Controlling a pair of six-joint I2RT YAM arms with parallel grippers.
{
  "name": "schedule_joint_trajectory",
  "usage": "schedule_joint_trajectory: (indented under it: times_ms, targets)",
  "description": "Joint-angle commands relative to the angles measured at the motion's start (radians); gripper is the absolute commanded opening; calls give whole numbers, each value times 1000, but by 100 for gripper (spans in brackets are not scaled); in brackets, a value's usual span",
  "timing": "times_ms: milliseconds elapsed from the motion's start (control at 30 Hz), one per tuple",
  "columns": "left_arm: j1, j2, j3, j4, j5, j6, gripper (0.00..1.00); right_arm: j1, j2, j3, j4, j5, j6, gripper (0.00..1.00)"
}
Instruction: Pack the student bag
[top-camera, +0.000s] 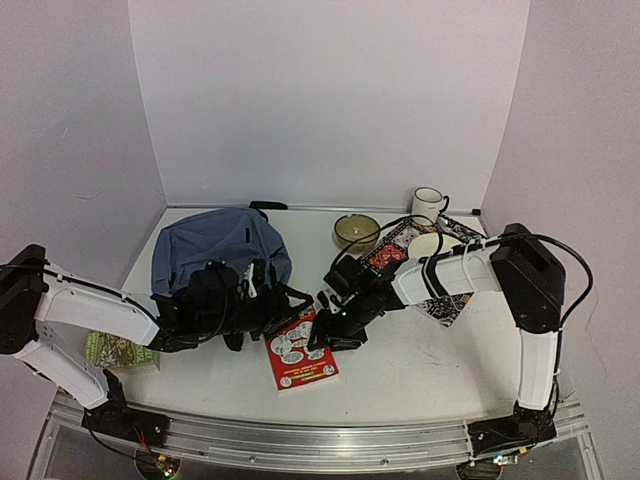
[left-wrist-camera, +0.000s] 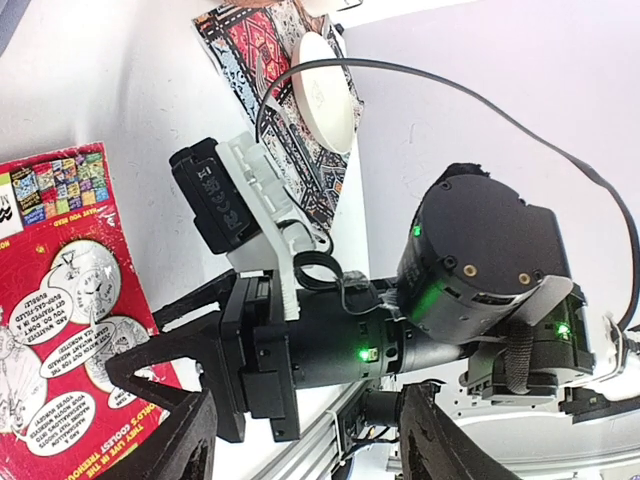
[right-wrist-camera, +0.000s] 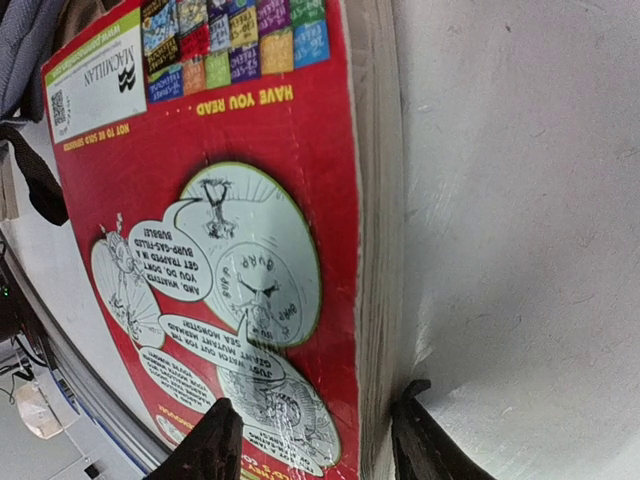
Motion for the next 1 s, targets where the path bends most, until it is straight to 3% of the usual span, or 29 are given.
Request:
schedule_joint_trajectory:
  times_ms: [0, 133, 300, 367, 600, 967]
  targets:
    - [1, -4, -37, 80, -17, 5, 68, 10, -3, 1, 34, -13, 25, 51]
    - [7, -83, -91, -16, -134, 1, 78, 10, -21, -10, 8, 40, 32, 51]
    - [11, -130, -57, -360, -263, 20, 86, 9, -37, -5, -15, 90, 23, 53]
    - [16, -140, -72, -404, -293, 20, 87, 9, -30, 7, -24, 93, 17, 53]
    - [59, -65, -98, -328, -233, 42, 86, 9, 2, 43, -43, 84, 7, 52]
    - [101, 161, -15, -234, -147, 95, 76, 10, 24, 45, -42, 67, 3, 51]
